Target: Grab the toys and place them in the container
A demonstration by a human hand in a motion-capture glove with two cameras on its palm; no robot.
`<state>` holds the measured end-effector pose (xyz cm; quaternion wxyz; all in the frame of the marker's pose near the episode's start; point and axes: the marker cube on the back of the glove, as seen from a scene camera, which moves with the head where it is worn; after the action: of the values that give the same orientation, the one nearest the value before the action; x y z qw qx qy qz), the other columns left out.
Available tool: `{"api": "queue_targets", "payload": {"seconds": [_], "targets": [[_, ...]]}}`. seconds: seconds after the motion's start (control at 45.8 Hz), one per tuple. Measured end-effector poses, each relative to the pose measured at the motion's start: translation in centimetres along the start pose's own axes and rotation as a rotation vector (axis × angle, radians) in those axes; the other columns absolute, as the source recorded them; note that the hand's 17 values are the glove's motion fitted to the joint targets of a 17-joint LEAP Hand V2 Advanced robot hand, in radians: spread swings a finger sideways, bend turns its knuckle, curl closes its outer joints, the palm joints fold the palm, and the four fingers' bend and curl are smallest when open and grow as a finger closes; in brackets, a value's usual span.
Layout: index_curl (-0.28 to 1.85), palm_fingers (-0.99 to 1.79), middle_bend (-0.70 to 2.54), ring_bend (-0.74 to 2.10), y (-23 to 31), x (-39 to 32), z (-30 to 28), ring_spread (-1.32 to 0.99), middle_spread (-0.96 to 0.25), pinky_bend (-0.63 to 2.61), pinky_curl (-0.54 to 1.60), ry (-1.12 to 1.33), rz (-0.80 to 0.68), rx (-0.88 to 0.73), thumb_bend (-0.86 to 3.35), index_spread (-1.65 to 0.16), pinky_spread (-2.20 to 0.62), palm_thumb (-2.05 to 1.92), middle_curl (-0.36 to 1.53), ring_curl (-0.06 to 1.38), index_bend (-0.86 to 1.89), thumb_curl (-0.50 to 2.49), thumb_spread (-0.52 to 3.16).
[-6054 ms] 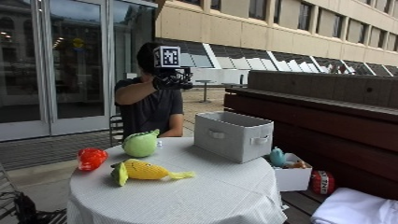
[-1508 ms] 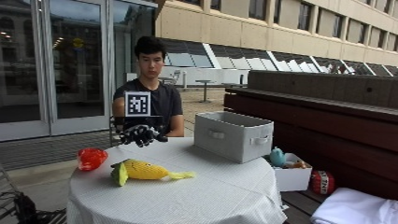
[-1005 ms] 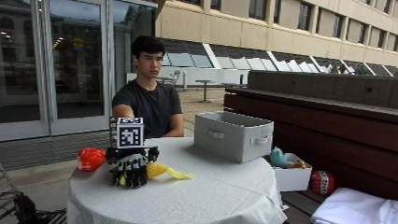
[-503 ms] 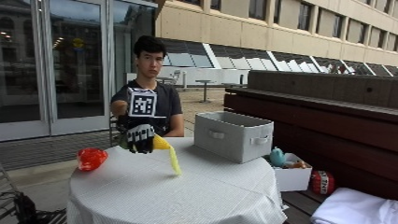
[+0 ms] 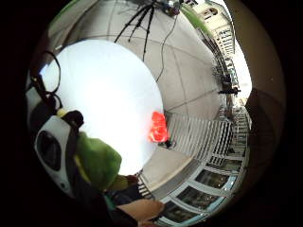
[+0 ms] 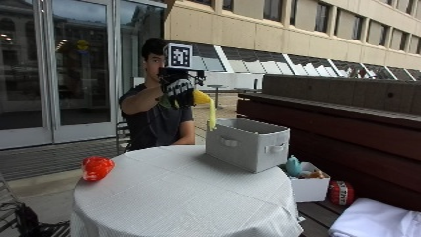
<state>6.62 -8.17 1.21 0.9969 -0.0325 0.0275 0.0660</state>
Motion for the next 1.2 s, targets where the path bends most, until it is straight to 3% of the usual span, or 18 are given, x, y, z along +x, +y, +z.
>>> {"api": "queue_targets", "payload": {"seconds": [0.415,0.765,1.202], "targets": [[0.67,1.13,0.72,1.12,8.9,-16.1,-7.6,-0.42,-0.41,0.78,0.36,-0.052,-0.247,0.114,0.08,-0.34,-0.45,0.65,0.59,0.43,0.17,0.78,0.78],[0.7,1.13,0.72,1.13,14.9,-28.0,-7.8,-0.42,-0.42,0.79,0.36,-0.081,-0.395,0.101,0.04,-0.36,-0.45,0.67,0.61,0.43,0.16,0.84,0.79],[0.73,1.1,0.68,1.12,11.5,-28.9,-3.3,-0.43,-0.43,0.81,0.36,-0.117,-0.425,0.08,0.0,-0.37,-0.45,0.67,0.63,0.43,0.16,0.88,0.83]]}}
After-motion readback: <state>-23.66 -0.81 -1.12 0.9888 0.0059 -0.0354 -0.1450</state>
